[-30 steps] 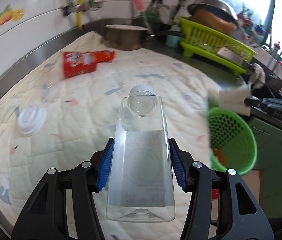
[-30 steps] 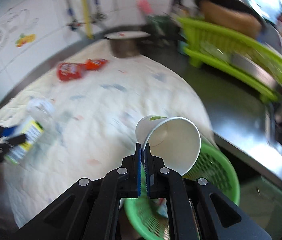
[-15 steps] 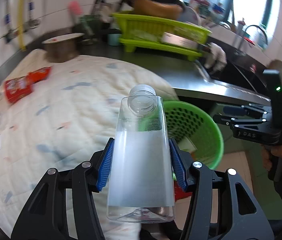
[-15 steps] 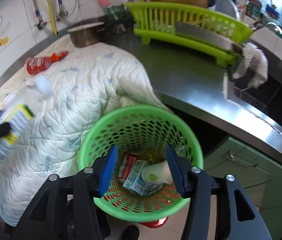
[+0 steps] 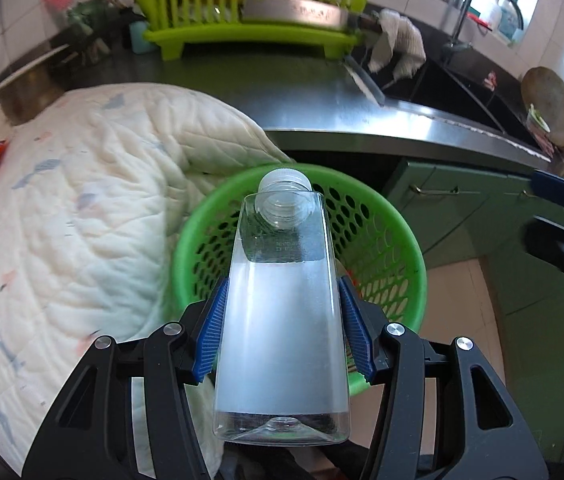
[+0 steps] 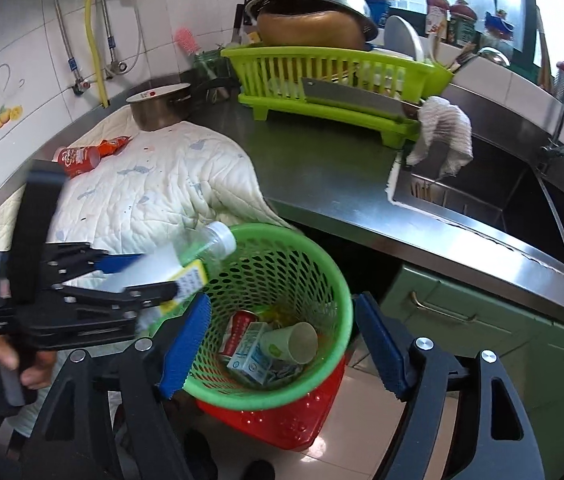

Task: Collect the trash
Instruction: 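Open the left tool over the green basket to drop the clear bottle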

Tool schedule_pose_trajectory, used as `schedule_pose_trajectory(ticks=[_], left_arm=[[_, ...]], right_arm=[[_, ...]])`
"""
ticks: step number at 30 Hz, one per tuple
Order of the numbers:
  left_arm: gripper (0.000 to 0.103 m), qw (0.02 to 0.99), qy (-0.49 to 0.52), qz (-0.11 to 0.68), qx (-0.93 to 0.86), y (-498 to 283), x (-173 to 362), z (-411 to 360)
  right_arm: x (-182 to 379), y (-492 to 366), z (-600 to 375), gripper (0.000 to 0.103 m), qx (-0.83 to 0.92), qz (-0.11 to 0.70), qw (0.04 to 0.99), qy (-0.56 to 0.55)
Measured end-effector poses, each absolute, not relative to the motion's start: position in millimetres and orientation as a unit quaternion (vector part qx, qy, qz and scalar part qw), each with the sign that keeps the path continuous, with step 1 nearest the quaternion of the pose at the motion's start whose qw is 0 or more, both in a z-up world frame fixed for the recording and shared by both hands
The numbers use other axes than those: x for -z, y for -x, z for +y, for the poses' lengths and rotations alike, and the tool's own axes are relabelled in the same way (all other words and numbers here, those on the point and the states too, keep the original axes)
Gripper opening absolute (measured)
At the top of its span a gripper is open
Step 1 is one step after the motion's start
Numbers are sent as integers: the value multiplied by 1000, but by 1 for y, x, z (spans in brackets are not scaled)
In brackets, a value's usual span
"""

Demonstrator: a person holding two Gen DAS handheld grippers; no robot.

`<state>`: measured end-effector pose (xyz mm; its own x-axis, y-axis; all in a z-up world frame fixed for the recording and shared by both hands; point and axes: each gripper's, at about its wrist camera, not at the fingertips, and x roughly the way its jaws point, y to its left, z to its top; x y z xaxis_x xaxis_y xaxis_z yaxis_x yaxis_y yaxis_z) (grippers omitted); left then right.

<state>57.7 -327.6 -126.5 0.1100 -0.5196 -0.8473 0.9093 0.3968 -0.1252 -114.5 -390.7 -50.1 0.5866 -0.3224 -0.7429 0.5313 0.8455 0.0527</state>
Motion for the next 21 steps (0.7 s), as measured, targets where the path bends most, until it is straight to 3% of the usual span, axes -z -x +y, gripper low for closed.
schedule_pose_trajectory(ticks=[5, 11, 21], left_arm=[[55, 695, -218, 467, 501, -65, 152, -353], [72, 699, -176, 485, 495, -77, 159, -336], [73, 754, -155, 457, 445, -101, 120, -260]], right_arm=[[51, 125, -391, 73, 239, 387, 879, -143], [56, 124, -384, 73, 227, 393, 879, -145], [48, 78, -362, 77, 179, 387, 896, -122]])
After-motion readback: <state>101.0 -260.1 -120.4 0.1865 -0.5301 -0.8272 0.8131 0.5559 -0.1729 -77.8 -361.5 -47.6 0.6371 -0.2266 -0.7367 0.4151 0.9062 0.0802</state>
